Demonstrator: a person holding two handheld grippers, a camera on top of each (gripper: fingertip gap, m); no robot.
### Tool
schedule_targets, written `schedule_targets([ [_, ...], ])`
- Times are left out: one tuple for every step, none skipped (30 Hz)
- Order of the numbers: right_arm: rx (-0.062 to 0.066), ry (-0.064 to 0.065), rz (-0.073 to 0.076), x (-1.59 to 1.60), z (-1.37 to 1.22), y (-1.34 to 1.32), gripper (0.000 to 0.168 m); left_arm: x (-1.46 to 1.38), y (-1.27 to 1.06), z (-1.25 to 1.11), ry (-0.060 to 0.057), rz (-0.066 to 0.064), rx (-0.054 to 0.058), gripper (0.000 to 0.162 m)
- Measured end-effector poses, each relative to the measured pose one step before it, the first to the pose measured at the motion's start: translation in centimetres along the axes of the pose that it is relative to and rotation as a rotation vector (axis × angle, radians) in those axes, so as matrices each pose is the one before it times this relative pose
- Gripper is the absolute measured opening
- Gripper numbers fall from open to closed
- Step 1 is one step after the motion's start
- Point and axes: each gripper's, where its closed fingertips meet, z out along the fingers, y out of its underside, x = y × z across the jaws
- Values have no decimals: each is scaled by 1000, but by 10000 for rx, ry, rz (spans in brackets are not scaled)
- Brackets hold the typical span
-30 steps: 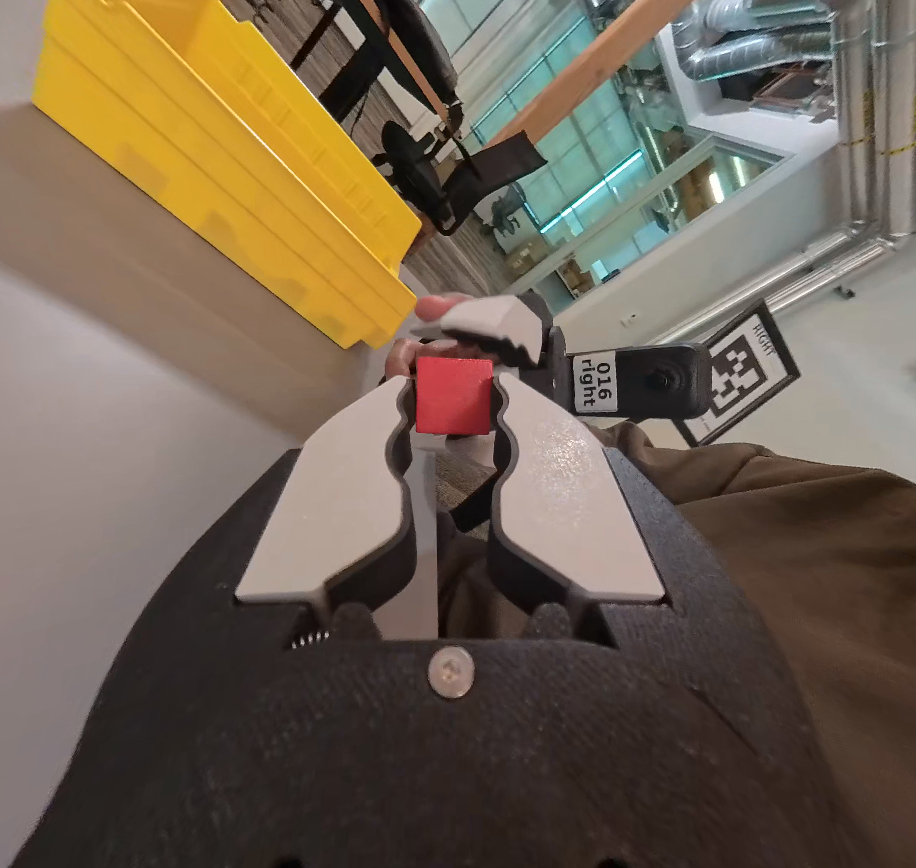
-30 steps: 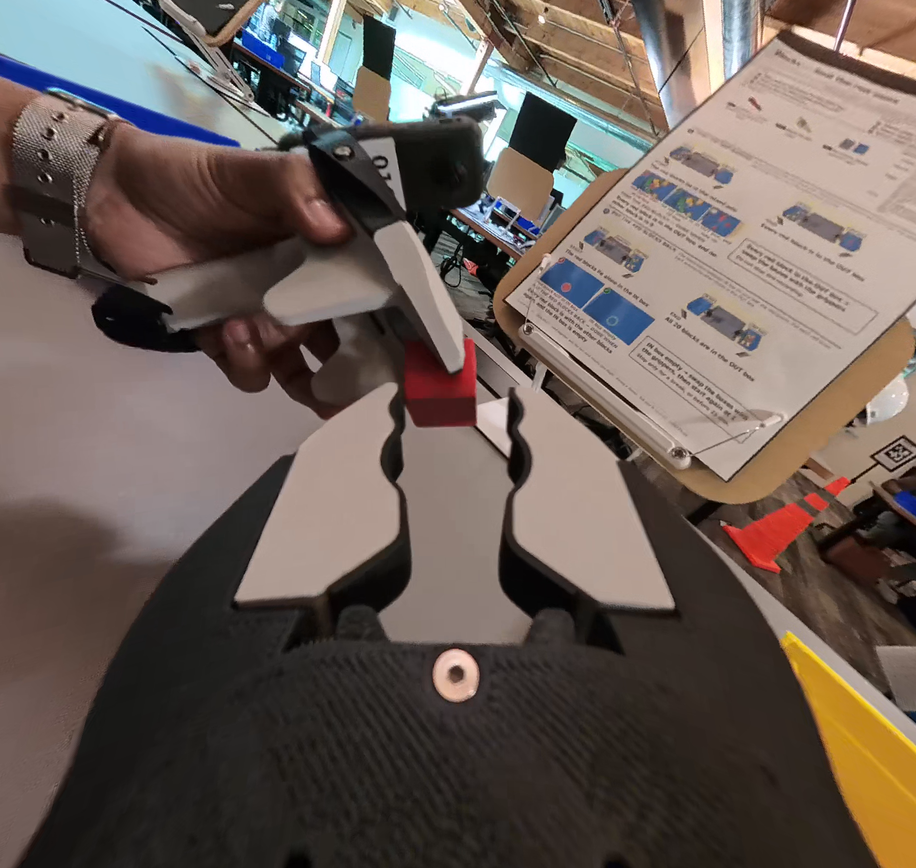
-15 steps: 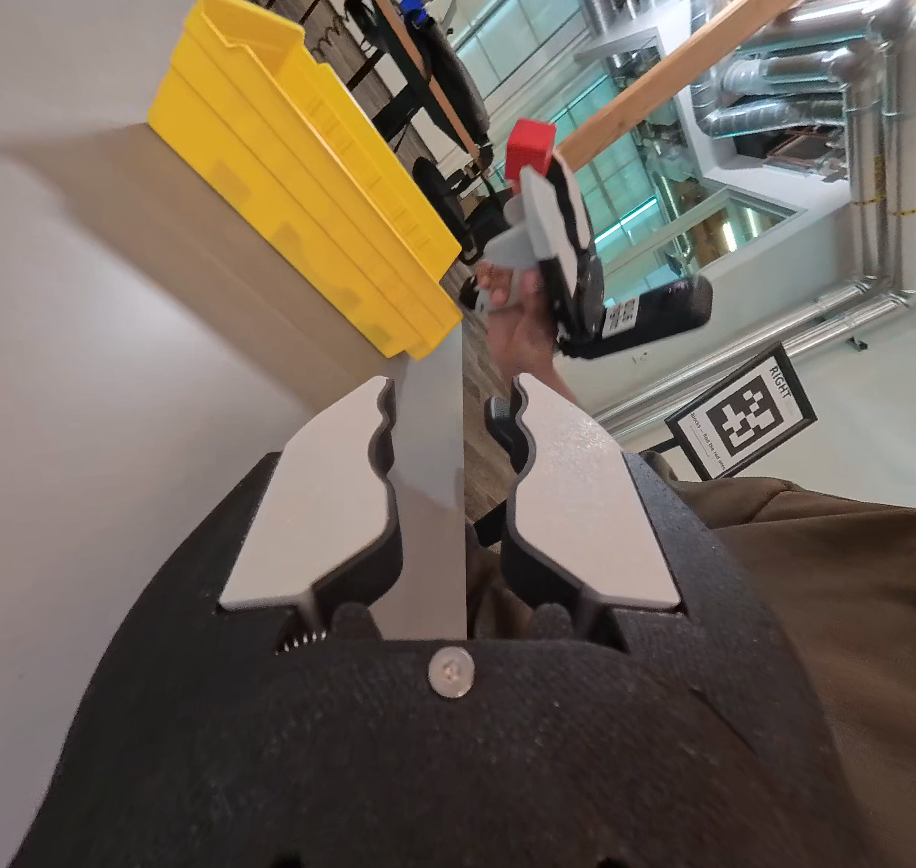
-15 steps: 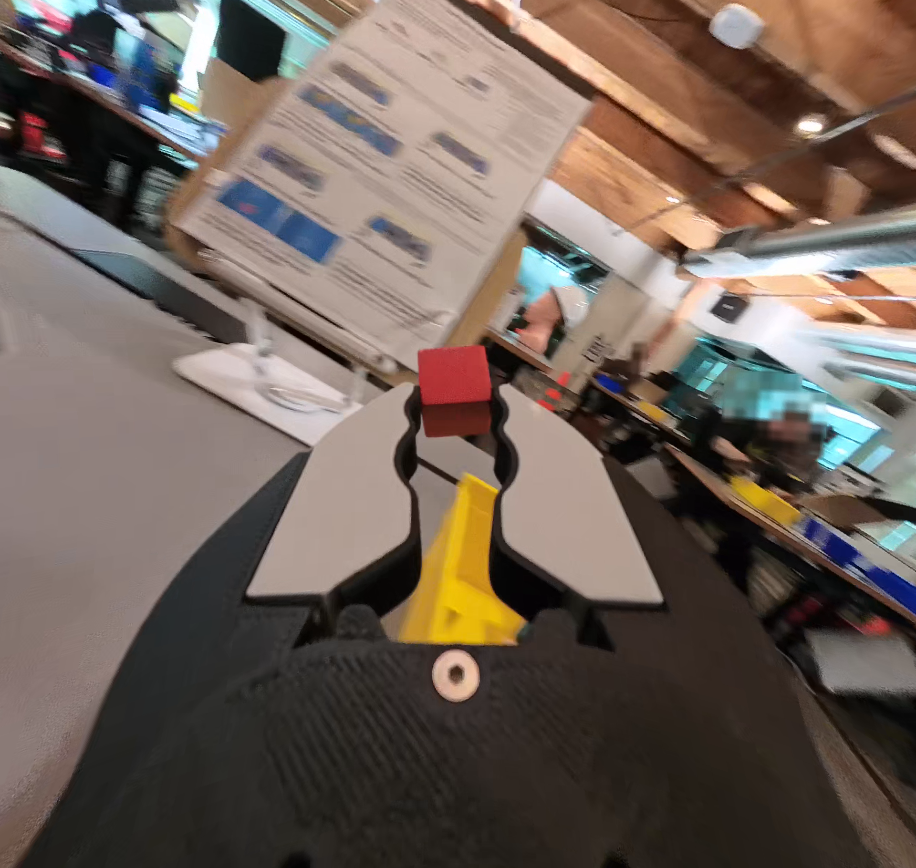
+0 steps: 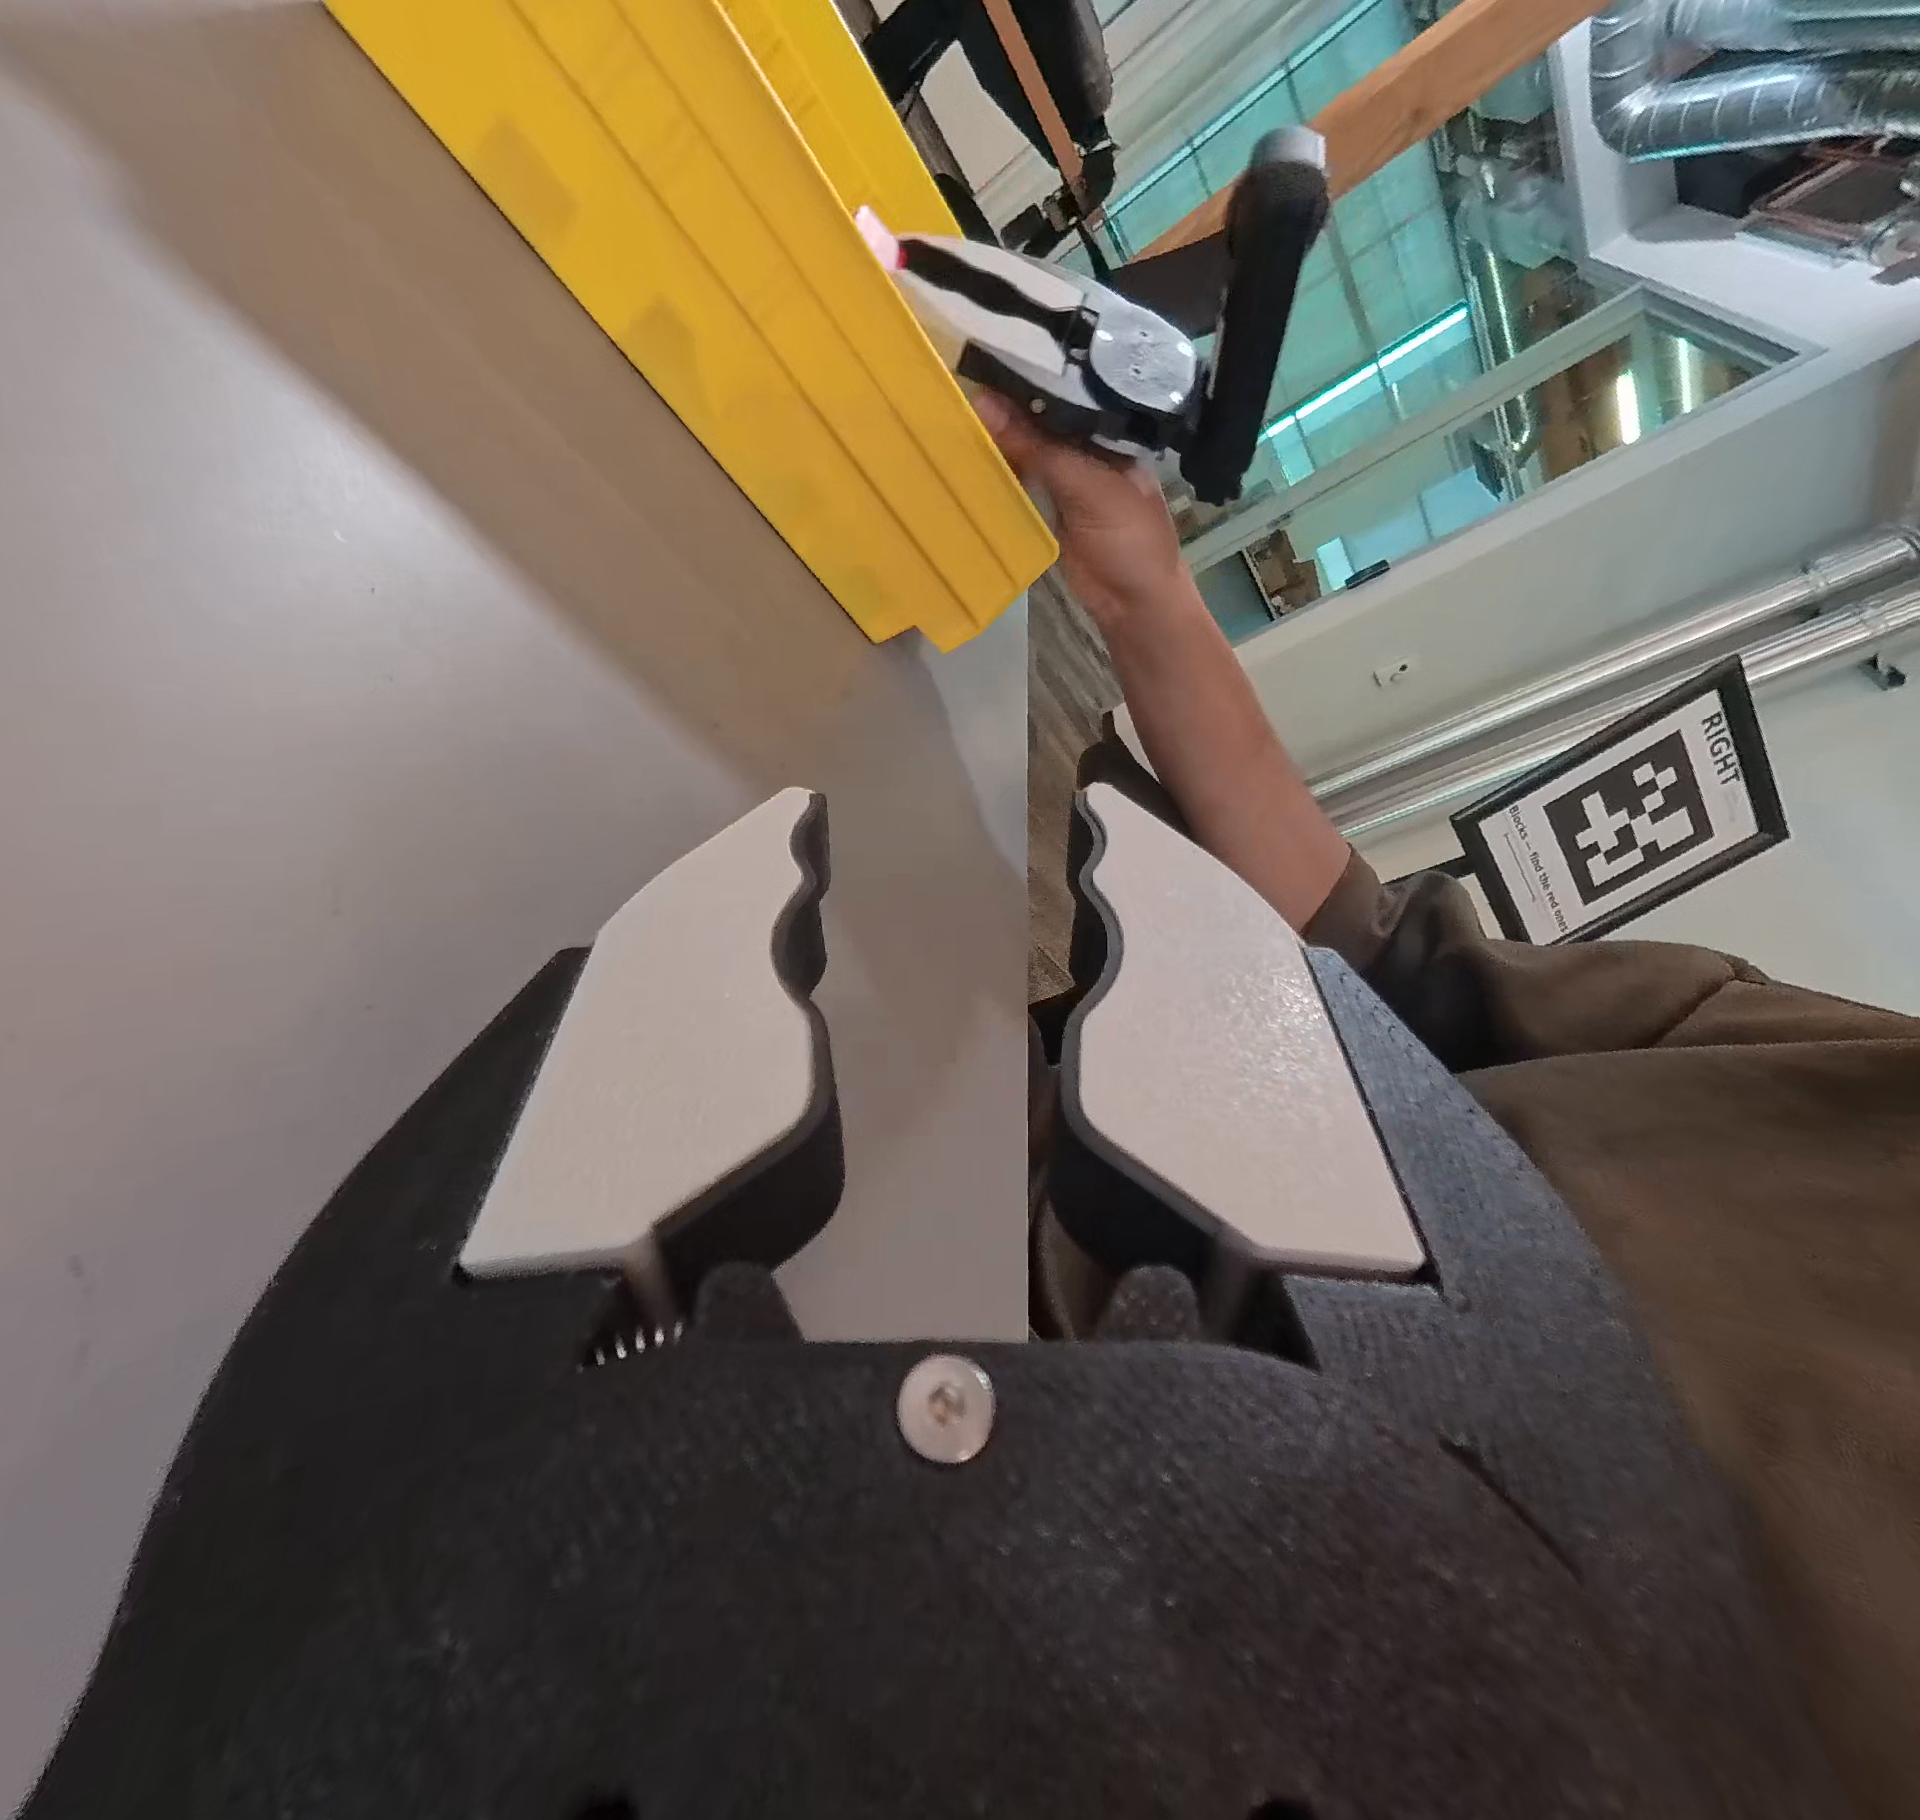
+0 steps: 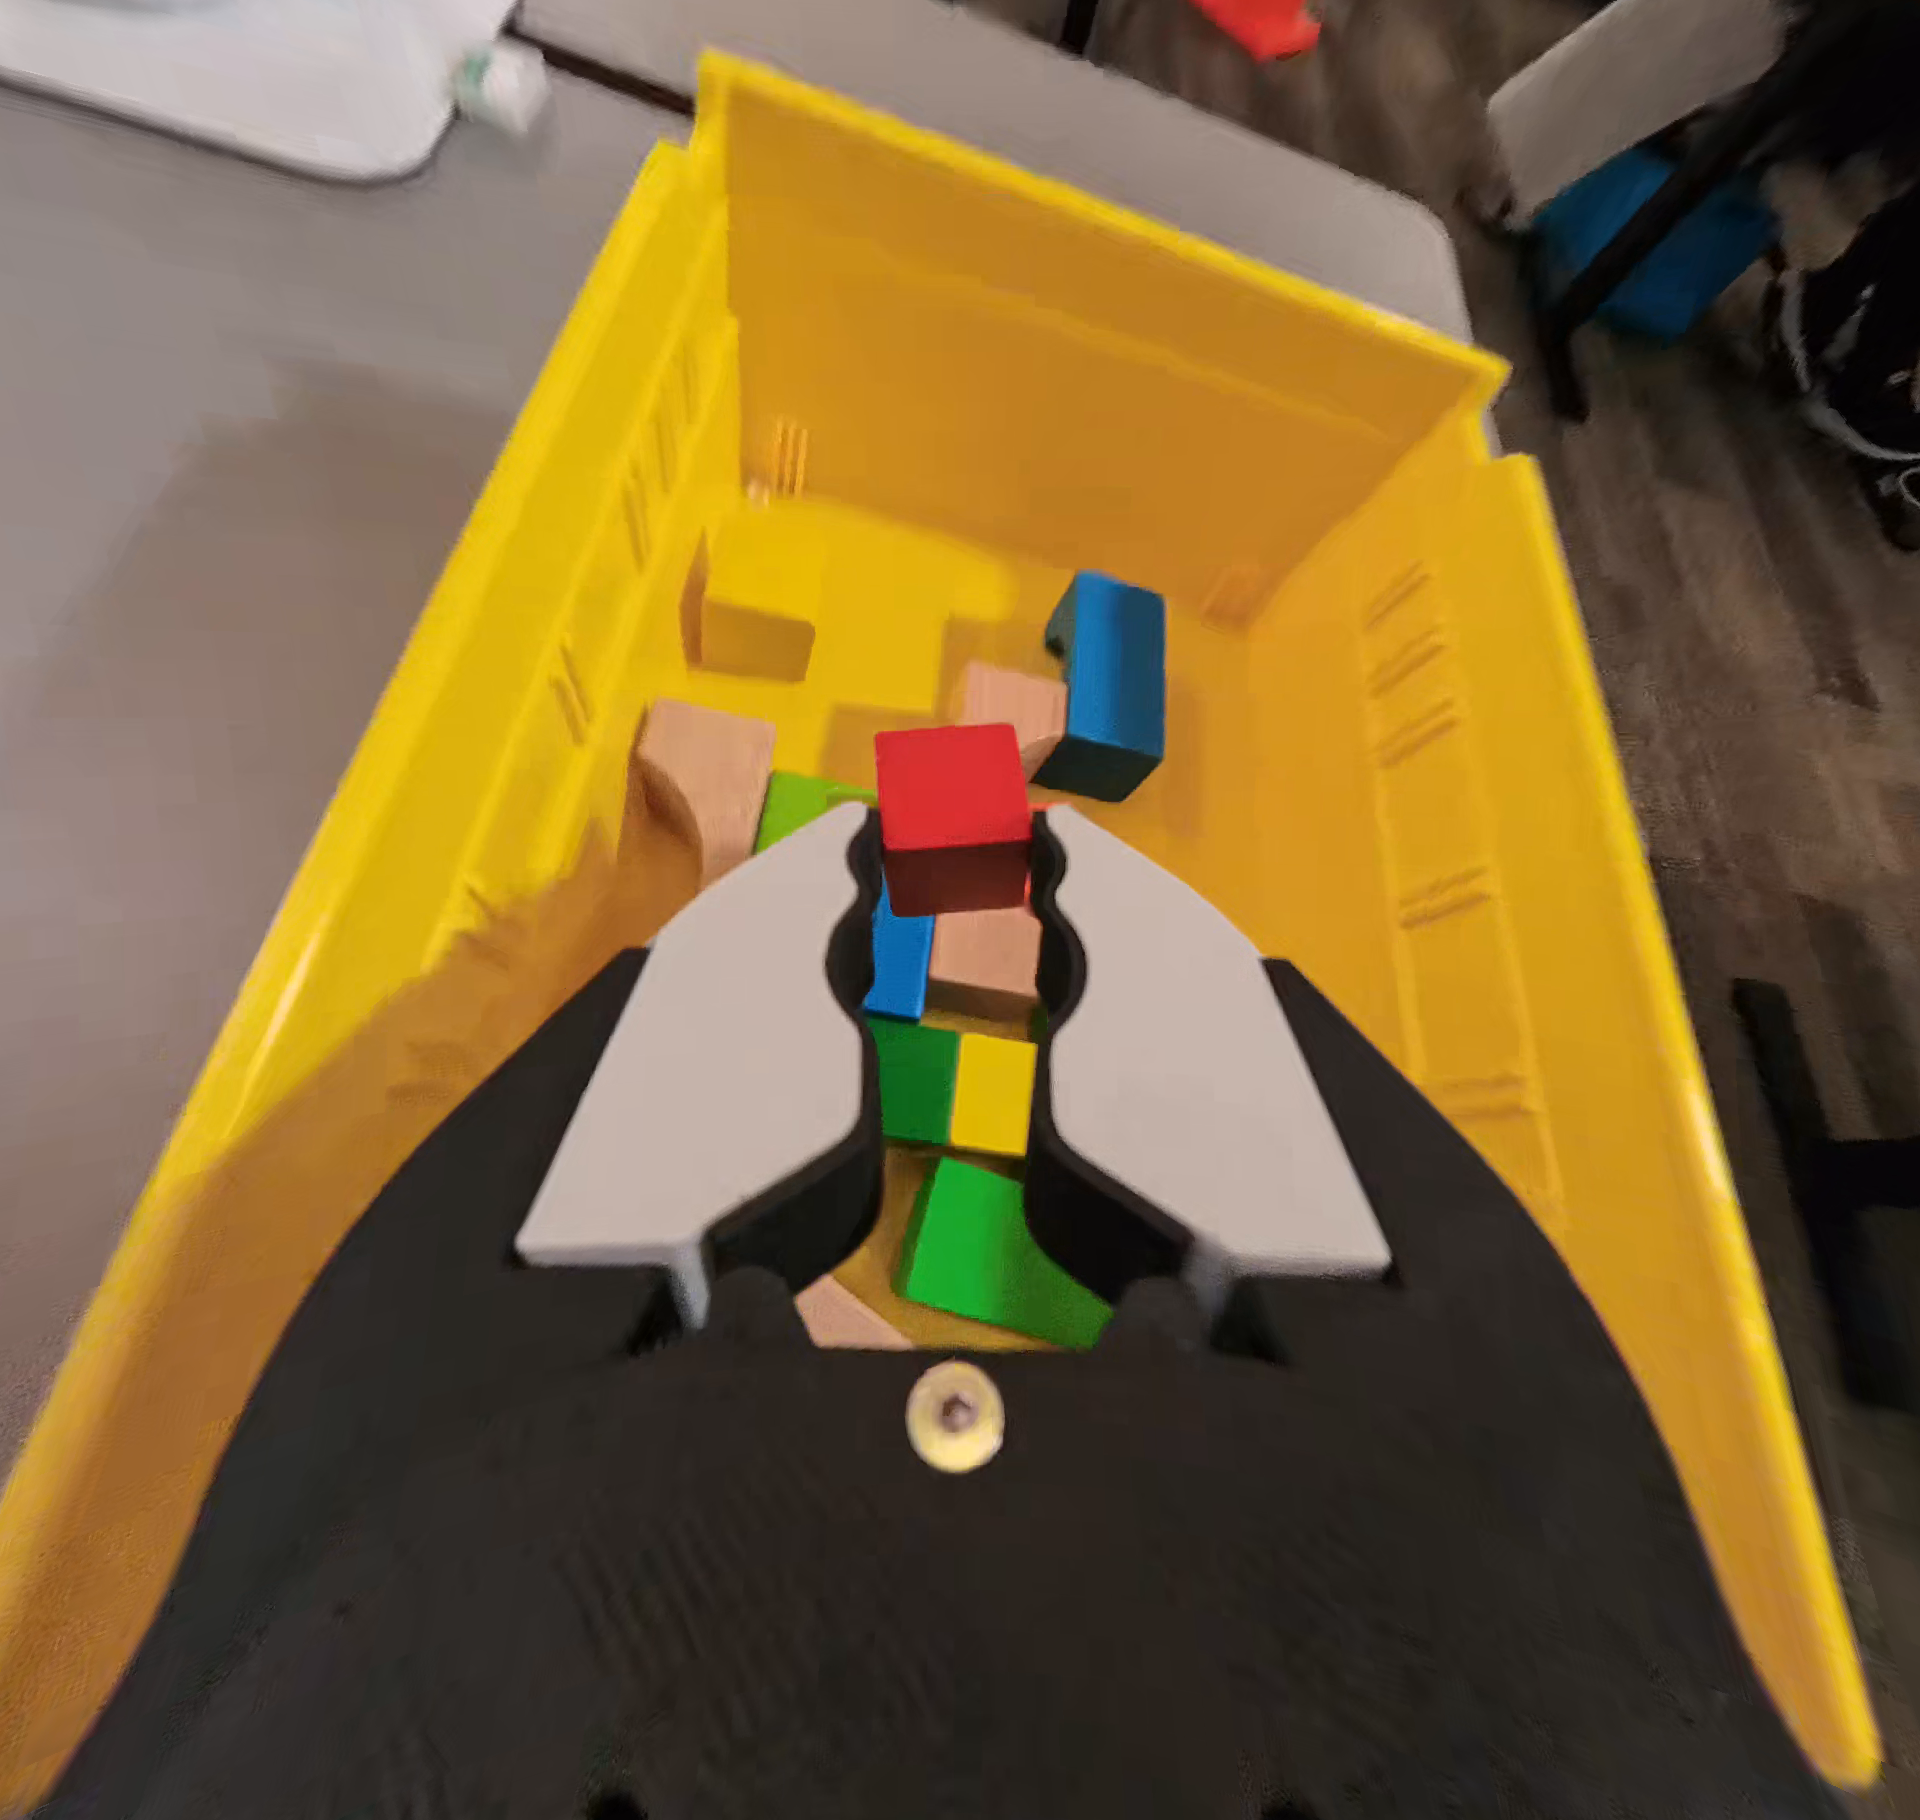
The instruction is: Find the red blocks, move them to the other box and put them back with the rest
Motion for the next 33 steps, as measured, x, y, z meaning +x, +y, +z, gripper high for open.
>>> schedule_targets([
  [-273,-217,-227,-472,405,269,27,-31,52,-10,-33,16,-14,45],
  [-102,-117,-153,-243,171,-24,28,-54,63,-39,-49,30,-6,45],
  [90,-27,-70,-84,29,-233,28,-73,91,-58,-48,24,-9,45],
  [106,-65,-28,-76,10,-251,28,-100,110,-76,-50,8,-19,45],
  [77,-114,-17,-106,37,-195,28,-140,87,-90,-61,-13,-14,45],
  [43,16,16,101,54,-146,29,-130,36,-106,-56,-25,19,45],
  [47,168,47,354,45,-140,43,-87,-4,-117,-33,-39,49,45],
  [117,162,49,374,-13,-204,54,-17,-19,-141,-8,-51,58,45],
  [235,198,105,483,-118,-331,56,45,-49,-171,5,-41,66,45],
  [347,255,180,615,-244,-473,56,51,-72,-196,-3,-14,76,45],
  [386,243,219,672,-331,-588,54,45,-81,-221,-35,12,79,45],
  [384,233,237,713,-422,-675,52,5,-81,-237,-61,33,78,45],
  [403,218,233,719,-475,-775,49,-43,-71,-246,-75,38,70,45],
  [430,197,205,662,-522,-857,47,-74,-69,-253,-79,29,61,45],
  [441,175,163,578,-540,-914,45,-125,-74,-218,-73,11,60,45],
  [444,132,114,434,-557,-971,43,-141,-80,-208,-62,-13,67,45],
  [453,85,65,236,-581,-1066,41,-137,-108,-154,-40,-34,73,45],
  [479,4,54,-36,-580,-1238,40,-130,-87,-112,-23,-43,61,45],
  [509,-188,91,-498,-545,-1425,39,-129,-77,-66,-25,-28,37,45],
  [502,-453,136,-1065,-466,-1554,38,-156,-15,-8,-51,4,1,45],
  [436,-626,150,-1532,-331,-1577,38,-238,85,28,-101,45,-57,45],
  [350,-629,129,-1782,-204,-1478,39,-347,217,63,-175,96,-116,45],
  [323,-568,111,-1957,-83,-1380,39,-421,295,93,-244,147,-161,45],
  [335,-571,121,-2216,27,-1223,38,-449,306,105,-293,208,-173,45],
  [299,-647,146,-2567,150,-921,38,-442,221,92,-342,285,-127,44],
  [191,-736,194,-2875,257,-391,37,-356,62,52,-344,329,-33,43],
  [17,-832,225,-3120,362,309,36,-214,-66,-9,-270,298,34,43],
  [-160,-861,180,-3135,476,1015,35,-29,-204,-84,-144,234,110,41],
  [-221,-727,151,-2788,718,1369,29,65,-362,-166,-54,160,199,38],
  [-236,-657,191,-2422,975,1506,18,18,-514,-244,-61,81,273,36],
  [-373,-704,198,-2181,1140,1704,11,-33,-649,-318,-78,35,326,34],
  [-569,-644,115,-1762,1154,1833,10,-72,-727,-409,-99,22,388,31],
  [-640,-479,-41,-1280,1026,1604,8,-102,-789,-500,-131,37,444,24],
])
